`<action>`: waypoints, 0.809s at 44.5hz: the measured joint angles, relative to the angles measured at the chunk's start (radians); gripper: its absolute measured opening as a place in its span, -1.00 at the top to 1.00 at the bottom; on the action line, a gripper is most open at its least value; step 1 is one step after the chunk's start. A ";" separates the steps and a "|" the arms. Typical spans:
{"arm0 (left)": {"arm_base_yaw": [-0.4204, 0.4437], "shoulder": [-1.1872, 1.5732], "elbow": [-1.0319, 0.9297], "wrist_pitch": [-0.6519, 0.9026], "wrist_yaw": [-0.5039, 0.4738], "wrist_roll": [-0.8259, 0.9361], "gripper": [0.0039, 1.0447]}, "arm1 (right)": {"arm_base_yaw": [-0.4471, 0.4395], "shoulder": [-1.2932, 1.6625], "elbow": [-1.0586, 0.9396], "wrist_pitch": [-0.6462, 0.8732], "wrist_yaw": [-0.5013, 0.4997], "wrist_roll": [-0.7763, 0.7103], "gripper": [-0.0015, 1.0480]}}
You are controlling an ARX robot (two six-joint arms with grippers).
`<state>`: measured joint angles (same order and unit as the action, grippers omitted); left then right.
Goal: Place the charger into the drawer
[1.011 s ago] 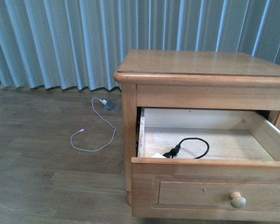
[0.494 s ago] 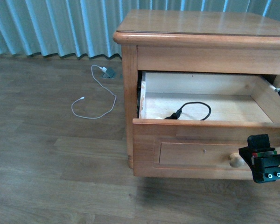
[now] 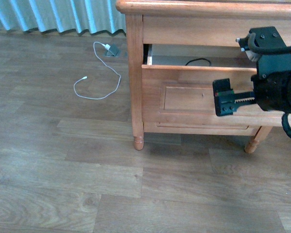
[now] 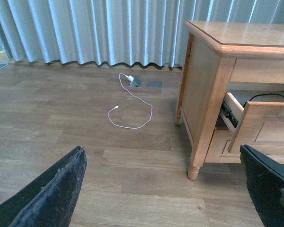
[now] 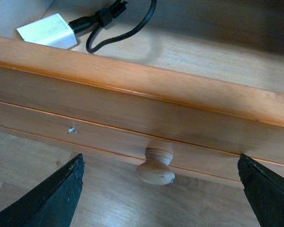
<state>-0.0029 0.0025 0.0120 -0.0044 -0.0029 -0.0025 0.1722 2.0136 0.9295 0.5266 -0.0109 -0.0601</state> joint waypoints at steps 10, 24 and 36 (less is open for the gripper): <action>0.000 0.000 0.000 0.000 0.000 0.000 -0.89 | 0.011 0.124 0.179 -0.004 0.030 -0.003 -0.84; 0.000 0.000 0.000 0.000 0.000 0.000 -0.89 | 0.039 0.248 0.362 0.013 0.056 -0.032 -0.84; 0.000 0.000 0.000 0.000 0.000 0.000 -0.89 | 0.056 0.300 0.407 0.087 0.105 -0.032 -0.84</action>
<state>-0.0029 0.0025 0.0120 -0.0044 -0.0029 -0.0021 0.2287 2.3138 1.3369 0.6132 0.0940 -0.0921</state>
